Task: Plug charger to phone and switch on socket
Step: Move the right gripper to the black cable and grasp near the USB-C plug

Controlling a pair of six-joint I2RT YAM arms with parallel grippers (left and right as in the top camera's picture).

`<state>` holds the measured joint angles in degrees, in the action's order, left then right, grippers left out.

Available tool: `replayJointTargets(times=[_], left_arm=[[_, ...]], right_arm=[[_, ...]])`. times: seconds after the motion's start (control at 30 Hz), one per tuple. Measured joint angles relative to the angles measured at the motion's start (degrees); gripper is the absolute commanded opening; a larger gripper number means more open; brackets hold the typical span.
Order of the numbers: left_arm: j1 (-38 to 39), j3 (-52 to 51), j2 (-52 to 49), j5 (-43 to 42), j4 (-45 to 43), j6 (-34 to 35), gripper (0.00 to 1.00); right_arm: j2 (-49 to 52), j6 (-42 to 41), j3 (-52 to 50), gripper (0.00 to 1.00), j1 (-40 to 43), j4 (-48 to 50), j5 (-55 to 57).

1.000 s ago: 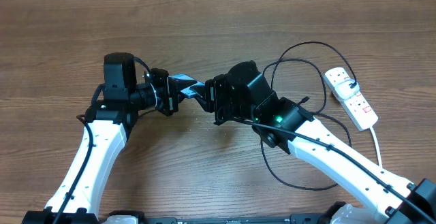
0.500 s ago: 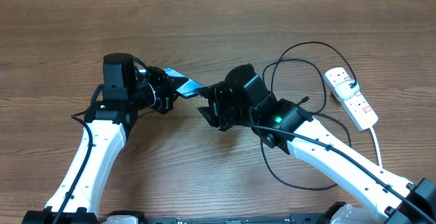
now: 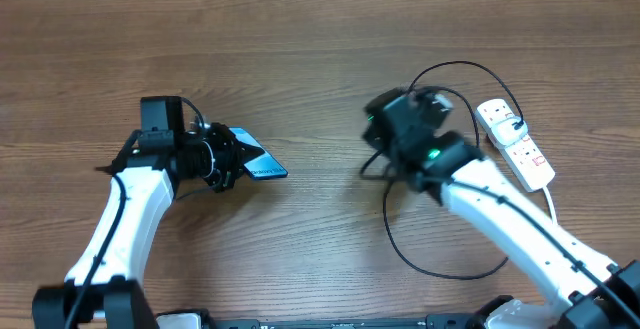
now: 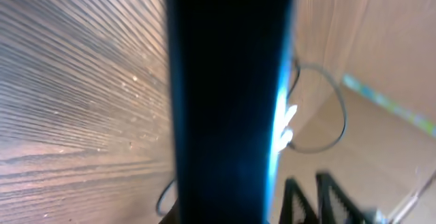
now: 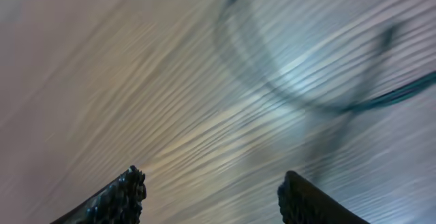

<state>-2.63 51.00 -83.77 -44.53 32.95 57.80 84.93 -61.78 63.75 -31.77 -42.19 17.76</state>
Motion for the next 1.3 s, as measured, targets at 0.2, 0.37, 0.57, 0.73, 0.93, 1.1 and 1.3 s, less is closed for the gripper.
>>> replayJointTargets(times=[0.2,0.37,0.57,0.73,0.93,1.1,1.3], left_arm=[[0.0,0.0,-6.97,-9.18,-4.04,-4.92,0.04],[0.17,0.0,-11.02,-14.23,-6.12,-6.12,0.04],[1.2,-0.02,-11.78,-17.22,-6.47,-6.91,0.05],[1.44,-0.02,-11.78,-18.08,-6.58,-7.02,0.04],[1.42,-0.02,-11.78,-18.12,-6.69,-7.02,0.04],[1.42,-0.02,-11.78,-18.1,-7.19,-7.02,0.04],[1.42,-0.02,-11.78,-18.49,-7.26,-7.02,0.04]], right_arm=[[4.11,4.13,0.0,0.56,13.75,-3.1,-3.23],[9.62,6.36,0.0,0.47,20.11,-0.48,-5.7],[16.2,7.8,0.0,0.41,20.09,0.72,-7.23],[18.75,8.02,0.0,0.41,20.09,-0.42,-7.5],[18.75,8.02,0.0,0.4,20.09,-0.42,-7.48],[18.75,8.04,0.0,0.38,20.04,1.75,-7.45],[19.85,8.07,0.0,0.33,20.04,2.97,-7.5]])
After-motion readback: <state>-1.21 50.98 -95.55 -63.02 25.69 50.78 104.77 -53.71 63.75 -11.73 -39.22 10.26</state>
